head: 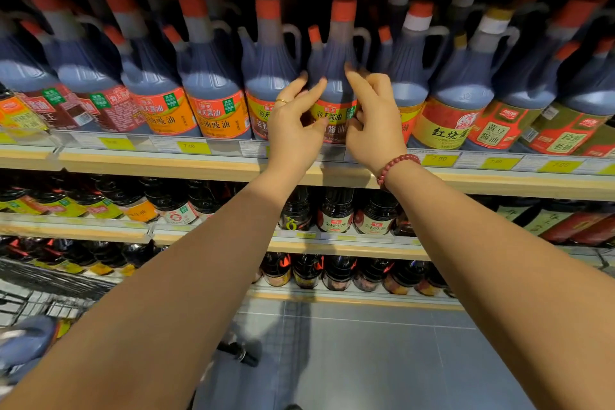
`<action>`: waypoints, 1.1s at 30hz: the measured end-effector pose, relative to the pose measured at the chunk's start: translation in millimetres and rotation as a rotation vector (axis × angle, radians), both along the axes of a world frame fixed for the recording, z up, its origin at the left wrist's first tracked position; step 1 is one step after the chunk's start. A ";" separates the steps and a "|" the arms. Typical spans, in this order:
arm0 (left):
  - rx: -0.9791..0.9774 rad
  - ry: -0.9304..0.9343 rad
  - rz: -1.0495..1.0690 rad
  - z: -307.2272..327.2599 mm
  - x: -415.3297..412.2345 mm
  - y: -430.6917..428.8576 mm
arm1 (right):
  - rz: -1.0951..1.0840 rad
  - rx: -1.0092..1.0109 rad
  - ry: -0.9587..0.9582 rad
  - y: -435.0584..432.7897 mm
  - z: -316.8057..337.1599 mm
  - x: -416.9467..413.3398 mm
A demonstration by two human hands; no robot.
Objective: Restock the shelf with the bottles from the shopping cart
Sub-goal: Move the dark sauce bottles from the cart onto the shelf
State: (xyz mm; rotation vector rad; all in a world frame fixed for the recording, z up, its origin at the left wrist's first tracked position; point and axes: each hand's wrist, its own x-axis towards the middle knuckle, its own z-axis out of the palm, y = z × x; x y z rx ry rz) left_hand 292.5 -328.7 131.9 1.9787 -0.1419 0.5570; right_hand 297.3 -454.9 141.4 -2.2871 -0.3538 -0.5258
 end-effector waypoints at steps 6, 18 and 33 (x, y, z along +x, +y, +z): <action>0.254 -0.028 -0.134 -2.7 -6.0 13.0 | 0.075 -0.161 0.050 -9.4 4.4 -8.2; 0.667 0.137 -0.193 16.2 3.8 13.2 | 0.057 -0.487 0.146 3.3 17.8 -6.8; 0.650 0.269 -0.105 24.0 39.5 -9.7 | 0.019 -0.797 0.337 19.4 46.8 30.3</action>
